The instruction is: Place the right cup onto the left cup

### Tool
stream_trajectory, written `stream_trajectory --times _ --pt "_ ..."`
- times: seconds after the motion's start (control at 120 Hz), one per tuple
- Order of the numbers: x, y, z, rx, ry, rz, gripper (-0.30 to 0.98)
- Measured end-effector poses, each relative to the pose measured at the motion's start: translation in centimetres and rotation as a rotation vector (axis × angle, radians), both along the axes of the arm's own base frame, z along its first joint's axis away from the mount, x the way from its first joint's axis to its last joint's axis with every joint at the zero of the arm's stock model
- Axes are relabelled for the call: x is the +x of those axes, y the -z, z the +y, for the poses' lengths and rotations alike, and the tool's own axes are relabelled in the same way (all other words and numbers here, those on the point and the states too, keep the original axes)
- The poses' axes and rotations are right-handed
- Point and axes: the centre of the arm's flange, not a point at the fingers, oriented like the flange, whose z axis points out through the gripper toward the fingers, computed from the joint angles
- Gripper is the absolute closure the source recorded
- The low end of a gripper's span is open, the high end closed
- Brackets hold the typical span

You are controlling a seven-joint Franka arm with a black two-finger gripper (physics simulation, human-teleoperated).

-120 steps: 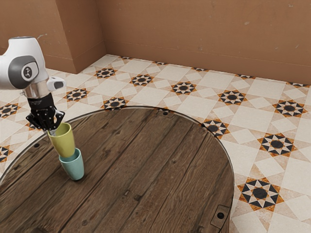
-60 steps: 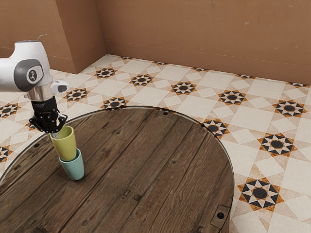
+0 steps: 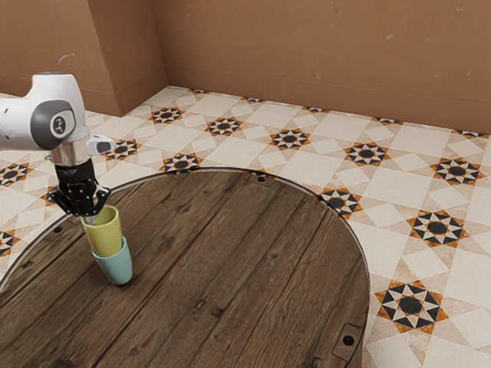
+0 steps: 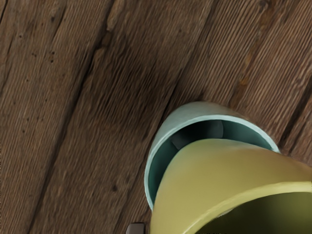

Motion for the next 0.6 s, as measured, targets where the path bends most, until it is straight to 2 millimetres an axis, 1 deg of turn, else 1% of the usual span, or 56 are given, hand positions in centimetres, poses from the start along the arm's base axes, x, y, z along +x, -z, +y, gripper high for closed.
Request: stream_trajectory --times 0.092,0.15,0.217,0.292,0.367,0.458,0.525,0.6 --pt "0.0 -0.1 -0.2 0.004 0.008 -0.001 0.50" --pt "0.1 -0.6 -0.3 0.007 0.013 -0.010 0.38" --pt "0.3 -1.7 -0.3 0.014 0.018 -0.030 0.29" --pt "0.5 -3.5 -0.3 0.023 0.022 -0.060 0.21" --pt "1.3 -6.5 -0.2 0.034 0.024 -0.095 0.15" --pt "2.4 -10.9 -0.7 0.044 0.040 -0.132 0.11" --pt "3.2 -14.6 -2.1 0.048 0.070 -0.155 0.08" --pt "3.9 -19.0 -4.8 0.048 0.126 -0.189 0.06"
